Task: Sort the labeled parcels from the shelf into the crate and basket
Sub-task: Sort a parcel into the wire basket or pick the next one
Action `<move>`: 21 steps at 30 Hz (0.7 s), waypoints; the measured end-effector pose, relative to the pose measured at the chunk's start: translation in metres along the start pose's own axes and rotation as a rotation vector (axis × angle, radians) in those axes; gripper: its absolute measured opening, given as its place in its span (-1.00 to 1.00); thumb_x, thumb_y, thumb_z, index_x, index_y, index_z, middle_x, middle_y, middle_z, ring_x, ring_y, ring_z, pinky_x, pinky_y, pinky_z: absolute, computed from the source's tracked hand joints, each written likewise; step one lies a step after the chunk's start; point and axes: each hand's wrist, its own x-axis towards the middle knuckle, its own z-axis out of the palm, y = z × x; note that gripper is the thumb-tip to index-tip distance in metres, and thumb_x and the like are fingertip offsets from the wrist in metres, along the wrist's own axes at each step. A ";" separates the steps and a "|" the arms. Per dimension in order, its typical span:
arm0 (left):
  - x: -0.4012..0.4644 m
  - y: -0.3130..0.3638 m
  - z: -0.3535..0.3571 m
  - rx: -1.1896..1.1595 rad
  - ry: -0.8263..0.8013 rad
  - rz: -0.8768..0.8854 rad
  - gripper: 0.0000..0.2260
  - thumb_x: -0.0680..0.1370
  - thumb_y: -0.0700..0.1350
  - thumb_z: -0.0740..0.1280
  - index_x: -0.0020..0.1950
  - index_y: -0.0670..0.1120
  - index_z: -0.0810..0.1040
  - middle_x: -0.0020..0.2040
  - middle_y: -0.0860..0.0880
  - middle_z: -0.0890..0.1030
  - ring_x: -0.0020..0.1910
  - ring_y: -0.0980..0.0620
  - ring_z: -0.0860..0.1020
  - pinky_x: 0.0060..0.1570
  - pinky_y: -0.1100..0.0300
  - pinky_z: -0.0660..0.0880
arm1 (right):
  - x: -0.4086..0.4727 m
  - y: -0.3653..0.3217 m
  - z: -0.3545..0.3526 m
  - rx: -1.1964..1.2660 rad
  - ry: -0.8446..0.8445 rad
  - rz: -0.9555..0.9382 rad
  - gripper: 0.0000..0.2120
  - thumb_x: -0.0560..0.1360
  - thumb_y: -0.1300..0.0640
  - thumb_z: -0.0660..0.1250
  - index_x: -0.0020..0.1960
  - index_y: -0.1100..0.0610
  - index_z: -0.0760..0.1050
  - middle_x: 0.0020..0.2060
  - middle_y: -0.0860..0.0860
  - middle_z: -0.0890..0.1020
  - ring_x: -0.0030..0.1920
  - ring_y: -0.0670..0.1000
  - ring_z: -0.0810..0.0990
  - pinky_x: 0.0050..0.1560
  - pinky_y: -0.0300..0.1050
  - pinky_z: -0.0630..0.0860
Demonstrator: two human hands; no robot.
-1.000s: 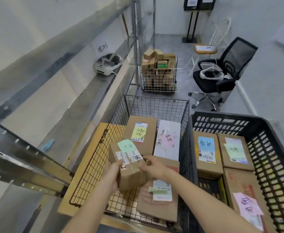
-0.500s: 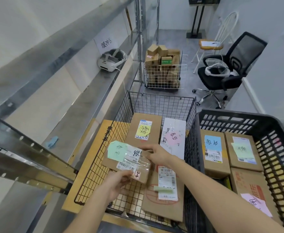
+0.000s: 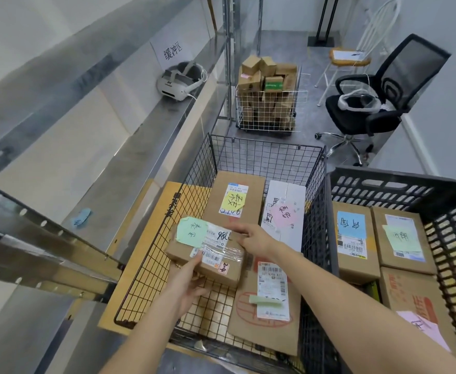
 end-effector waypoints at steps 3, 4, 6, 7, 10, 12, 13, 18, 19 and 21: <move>0.004 -0.003 -0.001 0.045 0.013 -0.009 -0.46 0.56 -0.09 0.45 0.48 0.06 0.32 0.21 -0.21 0.63 0.08 -0.26 0.64 0.03 -0.31 0.61 | 0.003 0.002 0.000 -0.023 -0.026 0.014 -0.58 0.67 0.27 0.18 0.42 -0.07 0.50 0.30 -0.02 0.57 0.27 0.00 0.55 0.15 -0.14 0.58; 0.005 -0.003 -0.001 0.070 0.016 -0.017 -0.52 0.57 -0.11 0.43 0.45 0.03 0.35 0.18 -0.22 0.64 0.06 -0.25 0.64 0.07 -0.33 0.58 | 0.004 0.003 0.001 -0.050 -0.032 0.022 -0.59 0.67 0.26 0.17 0.43 -0.07 0.49 0.30 -0.02 0.57 0.28 0.01 0.55 0.19 -0.11 0.57; 0.011 -0.002 -0.001 0.116 0.006 -0.046 -0.62 0.58 -0.14 0.41 0.37 -0.06 0.42 0.13 -0.22 0.64 0.04 -0.25 0.63 0.13 -0.34 0.56 | 0.007 0.007 0.003 -0.111 -0.032 0.031 -0.57 0.67 0.25 0.15 0.45 -0.08 0.46 0.30 -0.04 0.58 0.28 0.03 0.55 0.28 0.00 0.54; 0.015 -0.001 -0.002 0.142 0.006 -0.071 -0.63 0.58 -0.14 0.42 0.36 -0.10 0.45 0.13 -0.22 0.64 0.05 -0.26 0.63 0.12 -0.34 0.56 | 0.009 0.011 0.004 -0.133 -0.031 0.042 -0.56 0.67 0.24 0.14 0.46 -0.10 0.44 0.28 -0.04 0.58 0.25 0.04 0.58 0.28 0.05 0.55; 0.024 0.005 -0.003 0.221 0.022 -0.163 -0.65 0.55 -0.15 0.45 0.30 -0.15 0.50 0.16 -0.23 0.61 0.06 -0.29 0.60 0.10 -0.34 0.57 | 0.013 0.020 0.008 -0.227 -0.044 0.048 -0.54 0.65 0.19 0.16 0.48 -0.18 0.41 0.27 -0.05 0.60 0.19 0.08 0.61 0.21 0.10 0.57; 0.029 0.008 -0.003 0.295 0.027 -0.205 -0.67 0.52 -0.13 0.47 0.23 -0.16 0.49 0.22 -0.25 0.56 0.13 -0.32 0.56 0.08 -0.35 0.57 | 0.018 0.026 0.011 -0.359 -0.035 0.028 -0.54 0.64 0.10 0.17 0.49 -0.24 0.36 0.30 -0.07 0.60 0.24 0.09 0.57 0.25 0.06 0.53; 0.032 0.010 -0.004 0.333 0.028 -0.224 -0.66 0.51 -0.11 0.49 0.21 -0.16 0.48 0.26 -0.26 0.53 0.20 -0.35 0.52 0.07 -0.36 0.57 | 0.020 0.030 0.012 -0.466 -0.017 0.005 -0.54 0.65 0.06 0.16 0.50 -0.28 0.32 0.31 -0.07 0.60 0.26 0.11 0.56 0.28 0.04 0.49; 0.047 0.006 -0.014 0.789 0.030 -0.133 -0.41 0.52 0.16 0.45 0.45 -0.06 0.38 0.32 -0.16 0.52 0.17 -0.24 0.57 -0.04 -0.12 0.64 | 0.017 0.034 0.022 -0.720 0.076 -0.133 -0.54 0.68 0.03 0.14 0.54 -0.25 0.23 0.29 -0.08 0.61 0.25 0.06 0.54 0.24 -0.01 0.25; 0.046 0.005 -0.016 1.004 0.032 0.001 -0.45 0.54 0.21 0.40 0.44 -0.02 0.41 0.26 -0.10 0.57 0.06 -0.09 0.62 -0.14 0.06 0.64 | 0.016 0.035 0.023 -0.732 0.079 -0.157 -0.54 0.67 0.02 0.14 0.55 -0.22 0.23 0.31 -0.09 0.58 0.26 0.05 0.53 0.24 -0.01 0.25; 0.038 0.006 -0.020 1.354 0.063 0.364 -0.59 0.55 0.20 0.38 0.31 0.02 0.52 0.19 0.04 0.63 -0.09 0.18 0.58 -0.20 0.34 0.55 | 0.013 0.036 0.022 -0.742 0.063 -0.189 -0.51 0.66 0.02 0.17 0.57 -0.16 0.22 0.39 -0.09 0.51 0.31 0.05 0.50 0.27 0.02 0.27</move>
